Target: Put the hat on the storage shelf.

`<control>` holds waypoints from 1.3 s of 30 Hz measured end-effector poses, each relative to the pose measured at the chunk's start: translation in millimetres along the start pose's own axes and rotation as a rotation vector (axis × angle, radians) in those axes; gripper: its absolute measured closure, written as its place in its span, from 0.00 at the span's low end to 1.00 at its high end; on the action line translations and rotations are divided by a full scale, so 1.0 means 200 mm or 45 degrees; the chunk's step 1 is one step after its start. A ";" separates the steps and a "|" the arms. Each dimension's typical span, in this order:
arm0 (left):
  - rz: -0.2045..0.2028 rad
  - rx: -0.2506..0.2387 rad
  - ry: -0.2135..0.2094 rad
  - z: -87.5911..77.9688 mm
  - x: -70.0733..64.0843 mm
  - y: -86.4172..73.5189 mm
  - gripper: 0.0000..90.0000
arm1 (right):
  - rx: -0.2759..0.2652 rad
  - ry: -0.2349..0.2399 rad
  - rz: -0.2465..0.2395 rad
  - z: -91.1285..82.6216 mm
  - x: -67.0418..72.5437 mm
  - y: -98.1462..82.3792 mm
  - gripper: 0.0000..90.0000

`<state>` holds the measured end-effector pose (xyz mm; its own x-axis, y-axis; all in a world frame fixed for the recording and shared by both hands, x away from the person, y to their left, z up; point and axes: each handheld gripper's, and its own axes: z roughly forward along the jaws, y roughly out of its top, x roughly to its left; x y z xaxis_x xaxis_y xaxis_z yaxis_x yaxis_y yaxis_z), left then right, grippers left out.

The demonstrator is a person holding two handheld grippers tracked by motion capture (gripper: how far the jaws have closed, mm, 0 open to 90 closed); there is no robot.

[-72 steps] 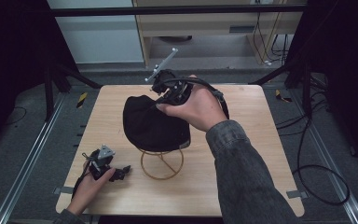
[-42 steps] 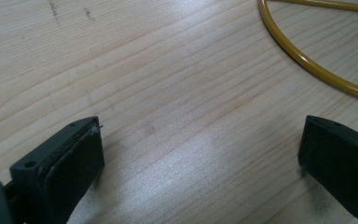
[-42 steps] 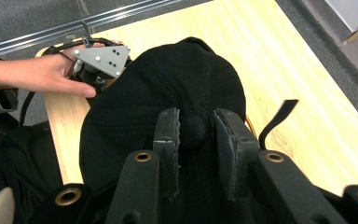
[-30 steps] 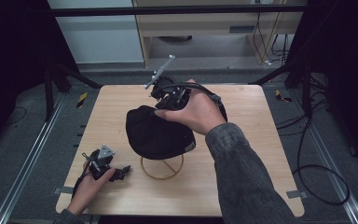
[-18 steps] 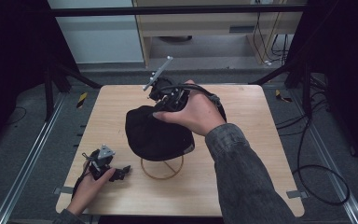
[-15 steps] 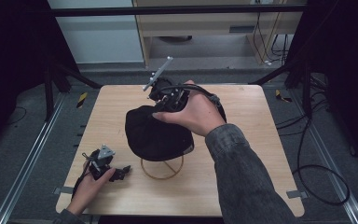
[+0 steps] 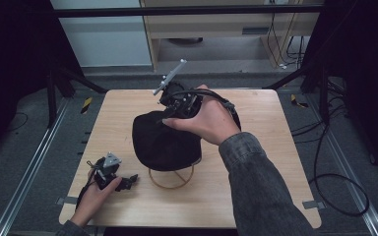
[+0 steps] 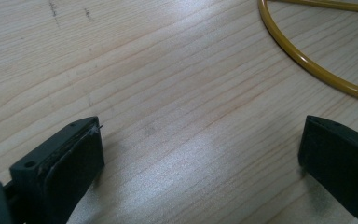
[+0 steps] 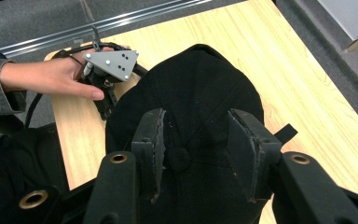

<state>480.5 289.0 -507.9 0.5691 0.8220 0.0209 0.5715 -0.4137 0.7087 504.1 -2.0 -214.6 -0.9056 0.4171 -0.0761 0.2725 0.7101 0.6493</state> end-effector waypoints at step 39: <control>-0.009 -0.005 0.006 0.00 0.00 0.00 0.00 | -0.240 -0.242 0.218 -0.18 -0.05 -0.45 0.10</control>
<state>480.6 288.1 -508.3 0.5623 0.8267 0.0191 0.5733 -0.4064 0.7114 477.8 -90.5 -244.9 -0.7699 0.6329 -0.0818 0.3351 0.5101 0.7922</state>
